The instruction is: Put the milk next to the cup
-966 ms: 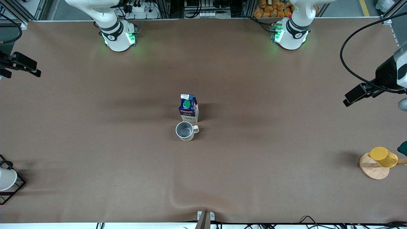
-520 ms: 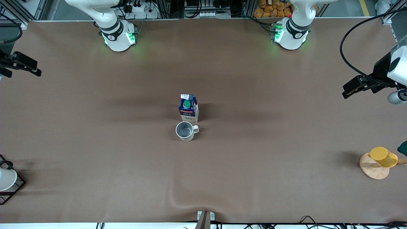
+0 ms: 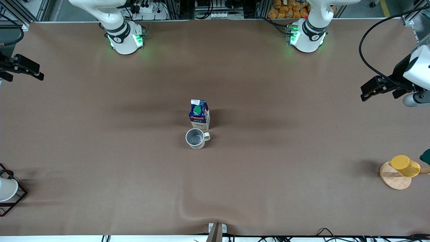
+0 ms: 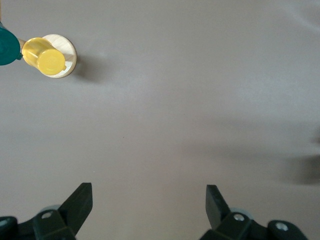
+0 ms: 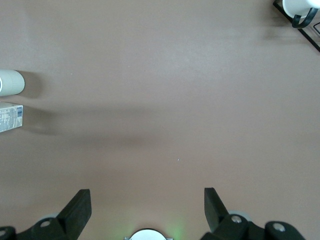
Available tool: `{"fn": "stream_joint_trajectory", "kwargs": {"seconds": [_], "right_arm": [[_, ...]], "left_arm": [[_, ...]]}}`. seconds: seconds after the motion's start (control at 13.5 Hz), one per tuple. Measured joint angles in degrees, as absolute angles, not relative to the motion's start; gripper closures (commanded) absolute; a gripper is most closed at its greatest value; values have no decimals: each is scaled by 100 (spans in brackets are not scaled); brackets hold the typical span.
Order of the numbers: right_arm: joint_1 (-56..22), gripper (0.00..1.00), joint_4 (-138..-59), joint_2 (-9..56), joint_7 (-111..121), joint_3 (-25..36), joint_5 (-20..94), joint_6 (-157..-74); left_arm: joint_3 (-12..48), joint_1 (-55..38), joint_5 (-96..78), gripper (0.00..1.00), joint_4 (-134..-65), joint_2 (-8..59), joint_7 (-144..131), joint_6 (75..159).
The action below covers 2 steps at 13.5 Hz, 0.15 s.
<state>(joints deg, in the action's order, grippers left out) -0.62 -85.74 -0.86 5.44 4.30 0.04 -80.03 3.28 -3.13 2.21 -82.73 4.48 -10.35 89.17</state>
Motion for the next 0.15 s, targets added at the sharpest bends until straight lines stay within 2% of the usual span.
{"fn": "stream_joint_trajectory", "kwargs": {"seconds": [0.15], "right_arm": [[-62, 0, -8574, -87, 544, 425, 4, -7995]], "left_arm": [[328, -337, 169, 0, -8273, 438, -1024, 8840]]}}
